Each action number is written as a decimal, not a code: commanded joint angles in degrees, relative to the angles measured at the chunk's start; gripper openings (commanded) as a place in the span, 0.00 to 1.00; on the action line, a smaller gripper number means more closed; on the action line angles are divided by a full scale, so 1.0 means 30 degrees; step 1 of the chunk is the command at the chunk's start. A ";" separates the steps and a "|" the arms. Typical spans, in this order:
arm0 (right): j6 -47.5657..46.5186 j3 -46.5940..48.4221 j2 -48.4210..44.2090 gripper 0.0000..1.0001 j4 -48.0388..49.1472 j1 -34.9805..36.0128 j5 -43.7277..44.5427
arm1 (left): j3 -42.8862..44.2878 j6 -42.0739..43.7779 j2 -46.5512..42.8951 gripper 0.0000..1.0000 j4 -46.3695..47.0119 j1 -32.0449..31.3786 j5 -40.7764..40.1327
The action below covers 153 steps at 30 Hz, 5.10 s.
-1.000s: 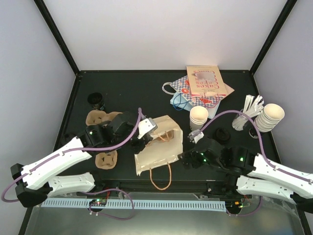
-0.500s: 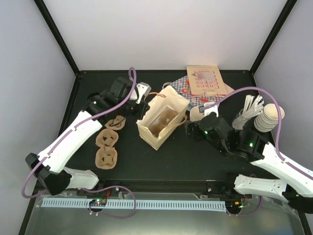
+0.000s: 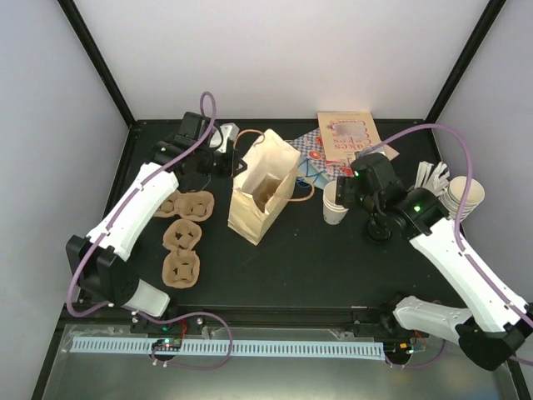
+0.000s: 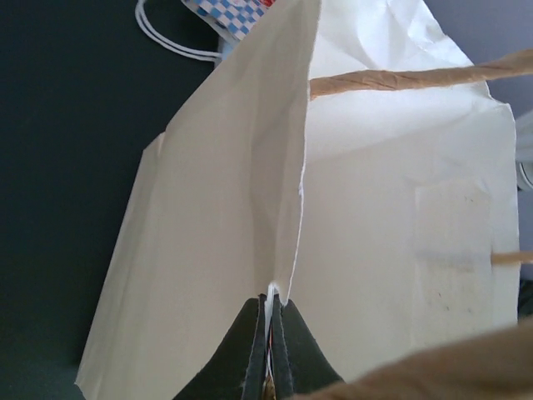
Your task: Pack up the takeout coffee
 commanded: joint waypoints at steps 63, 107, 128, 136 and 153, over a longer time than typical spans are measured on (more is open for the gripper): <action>0.1357 0.0069 0.8174 0.35 0.0493 -0.5360 -0.2985 | -1.4873 -0.2648 -1.5640 0.99 0.3230 0.2747 -0.0438; 0.1319 0.0748 0.6630 0.01 -0.0504 -0.5565 -0.4607 | -1.4822 -0.2113 -1.5095 0.99 0.3360 0.2747 -0.0370; 0.1386 -0.0202 0.5808 0.01 -0.0377 -0.5528 -0.2681 | -1.4859 -0.2235 -1.4924 0.99 0.3703 0.2747 0.0108; 0.1256 0.0165 0.5505 0.01 -0.0015 -0.5529 -0.3803 | -1.4815 -0.2364 -1.4843 0.99 0.3656 0.2747 0.0212; 0.0745 0.1892 0.7023 0.01 -0.1962 -0.5539 -0.4062 | -1.4875 -0.2444 -1.4906 0.99 0.3800 0.2747 0.0443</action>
